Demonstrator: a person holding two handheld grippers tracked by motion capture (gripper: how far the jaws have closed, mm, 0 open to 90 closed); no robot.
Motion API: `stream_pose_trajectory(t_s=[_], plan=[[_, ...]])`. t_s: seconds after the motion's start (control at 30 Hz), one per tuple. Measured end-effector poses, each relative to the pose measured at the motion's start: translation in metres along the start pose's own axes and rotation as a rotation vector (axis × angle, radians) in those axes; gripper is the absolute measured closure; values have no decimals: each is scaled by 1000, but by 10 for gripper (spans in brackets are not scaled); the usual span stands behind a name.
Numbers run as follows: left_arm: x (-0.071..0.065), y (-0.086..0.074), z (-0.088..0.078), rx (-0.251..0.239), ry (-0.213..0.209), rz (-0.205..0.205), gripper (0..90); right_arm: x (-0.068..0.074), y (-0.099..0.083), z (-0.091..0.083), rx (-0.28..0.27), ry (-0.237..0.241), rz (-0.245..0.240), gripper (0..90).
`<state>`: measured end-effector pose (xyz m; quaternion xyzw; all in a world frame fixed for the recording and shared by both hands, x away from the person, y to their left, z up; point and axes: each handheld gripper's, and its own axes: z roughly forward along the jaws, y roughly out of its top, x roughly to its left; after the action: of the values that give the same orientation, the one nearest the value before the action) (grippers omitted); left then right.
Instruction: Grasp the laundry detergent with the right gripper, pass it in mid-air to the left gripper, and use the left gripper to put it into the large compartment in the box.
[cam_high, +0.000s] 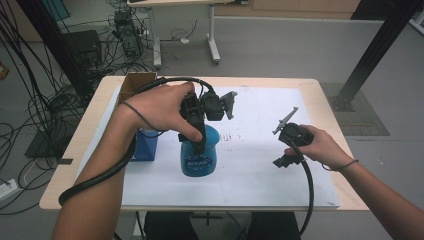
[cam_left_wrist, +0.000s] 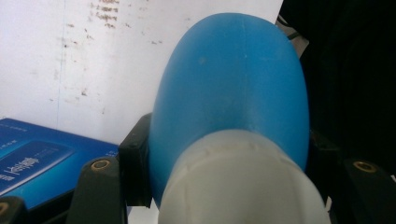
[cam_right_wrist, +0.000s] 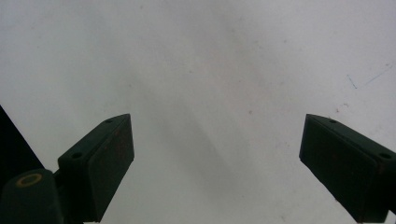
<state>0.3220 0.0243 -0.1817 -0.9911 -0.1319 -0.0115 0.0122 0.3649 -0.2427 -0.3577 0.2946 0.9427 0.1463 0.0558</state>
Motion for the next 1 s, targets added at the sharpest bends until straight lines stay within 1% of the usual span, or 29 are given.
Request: stream_pose_trajectory(t_s=[0.1, 0.3, 0.4, 0.43, 0.5, 0.53, 0.63, 0.7, 0.77, 0.8, 0.83, 0.87, 0.93, 1.0], plan=[[1, 1, -5, -4, 6, -7, 371, 1, 0, 2, 1, -3, 6, 101], [5, 4, -20, -30, 31, -24, 372, 1, -1, 6, 4, -9, 13, 103], [9, 7, -28, -51, 44, -37, 372, 1, -1, 7, 8, -11, 29, 105], [11, 8, -32, -64, 52, -46, 372, 1, -1, 7, 8, -13, 32, 105], [13, 10, -37, -58, 64, -58, 371, 0, -1, 7, 6, -18, 31, 105], [14, 11, -40, -64, 72, -71, 372, 0, -2, 7, 6, -20, 34, 106], [17, 15, -49, -75, 102, -88, 372, -1, -2, 6, 5, -25, 43, 106], [19, 18, -52, -100, 119, -107, 372, -2, -3, 6, 0, -30, 43, 107], [20, 21, -55, -108, 145, -123, 372, -3, -3, 6, -4, -31, 44, 107], [20, 22, -56, -108, 155, -126, 372, -3, -3, 6, -4, -31, 50, 107], [21, 24, -56, -95, 161, -137, 372, -3, -4, 6, -5, -30, 53, 107], [22, 26, -55, -87, 171, -137, 372, -3, -4, 6, -6, -29, 56, 107], [24, 29, -54, -92, 184, -154, 372, -4, -4, 6, -8, -34, 62, 108], [24, 32, -53, -82, 193, -161, 372, -5, -5, 6, -12, -33, 62, 108]])
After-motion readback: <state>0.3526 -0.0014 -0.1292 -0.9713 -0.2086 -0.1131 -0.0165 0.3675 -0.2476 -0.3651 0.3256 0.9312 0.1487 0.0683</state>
